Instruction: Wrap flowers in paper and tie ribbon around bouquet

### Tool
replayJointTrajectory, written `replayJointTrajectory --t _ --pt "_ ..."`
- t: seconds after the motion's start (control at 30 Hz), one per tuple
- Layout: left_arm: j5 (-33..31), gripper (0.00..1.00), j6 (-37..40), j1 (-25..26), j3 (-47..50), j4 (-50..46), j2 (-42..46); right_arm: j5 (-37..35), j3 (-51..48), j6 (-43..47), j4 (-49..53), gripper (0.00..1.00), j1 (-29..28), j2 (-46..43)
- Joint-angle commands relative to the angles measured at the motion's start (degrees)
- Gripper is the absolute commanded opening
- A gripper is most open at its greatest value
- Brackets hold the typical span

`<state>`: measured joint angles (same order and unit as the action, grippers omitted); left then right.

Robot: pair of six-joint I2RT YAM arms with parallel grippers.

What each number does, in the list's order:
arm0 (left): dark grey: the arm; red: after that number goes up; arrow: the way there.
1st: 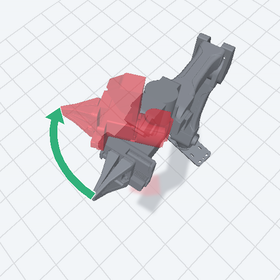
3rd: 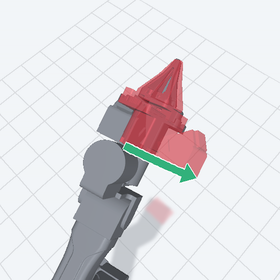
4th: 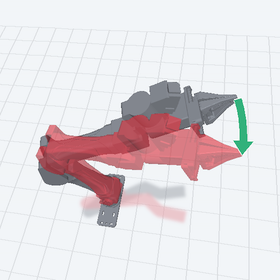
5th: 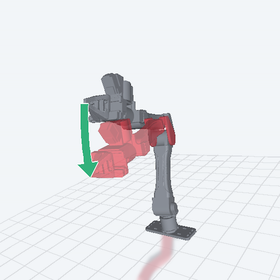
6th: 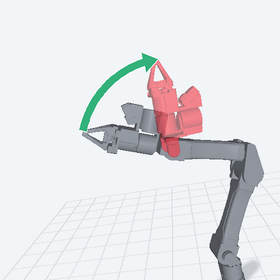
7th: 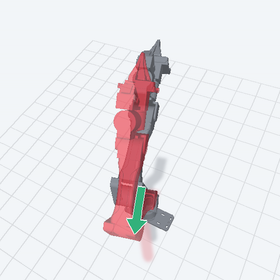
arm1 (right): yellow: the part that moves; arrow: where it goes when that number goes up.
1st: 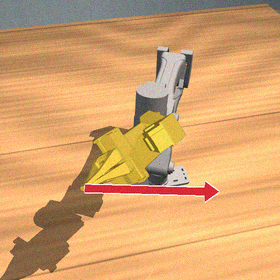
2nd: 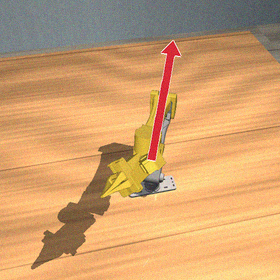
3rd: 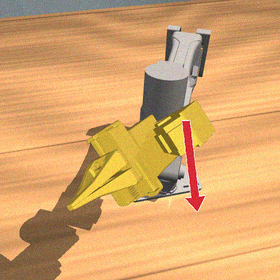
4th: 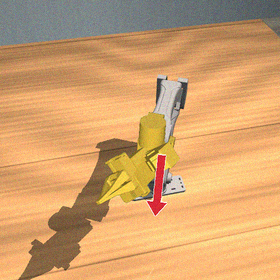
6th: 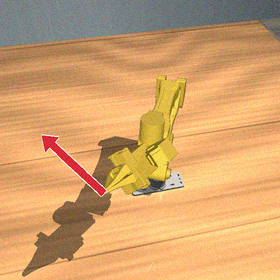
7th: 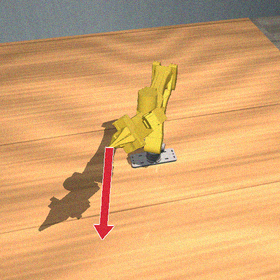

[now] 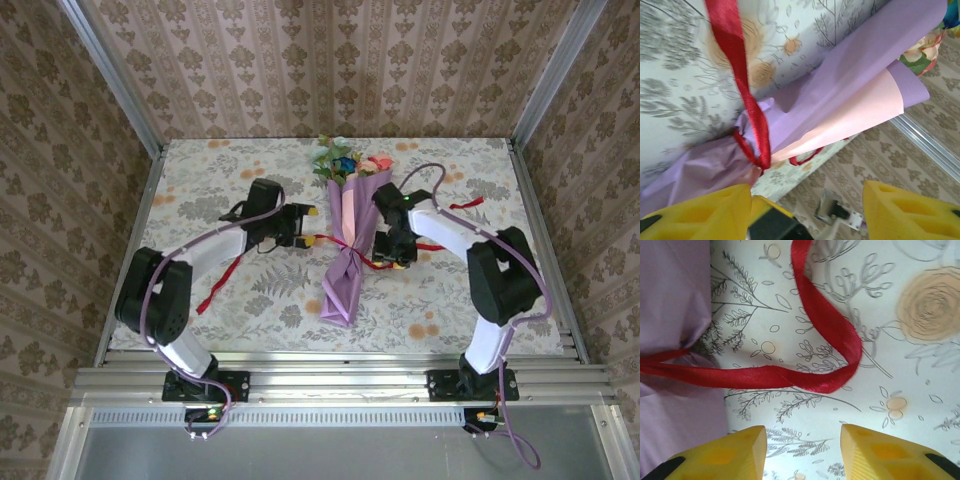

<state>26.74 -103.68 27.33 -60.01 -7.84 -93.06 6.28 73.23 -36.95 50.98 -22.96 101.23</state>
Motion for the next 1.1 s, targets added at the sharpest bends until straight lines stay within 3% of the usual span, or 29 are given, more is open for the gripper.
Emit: replayJointTrajectory --t 0.0,0.23,0.53,0.93,1.07 --pt "-4.45 0.59 7.31 -2.88 -2.93 -19.97 1.8 2.79 -1.24 -5.84 0.37 0.45 2.77 -5.37" --pt "-8.77 0.59 5.85 -4.74 -9.35 -26.17 -5.29 1.3 0.14 -4.77 1.0 0.45 5.52 -7.67" --pt "-13.71 0.54 8.55 -2.93 -30.2 -42.5 -22.92 -0.21 -0.69 -3.75 1.42 0.44 5.72 -9.73" --pt "-13.15 0.53 4.67 0.67 -36.64 -40.13 -32.21 -0.53 -4.51 -3.74 1.22 0.43 6.58 -13.24" --pt "-13.74 0.48 4.19 1.15 -36.43 -38.17 -34.6 -0.36 -4.94 -3.7 1.05 0.43 6.89 -14.02"
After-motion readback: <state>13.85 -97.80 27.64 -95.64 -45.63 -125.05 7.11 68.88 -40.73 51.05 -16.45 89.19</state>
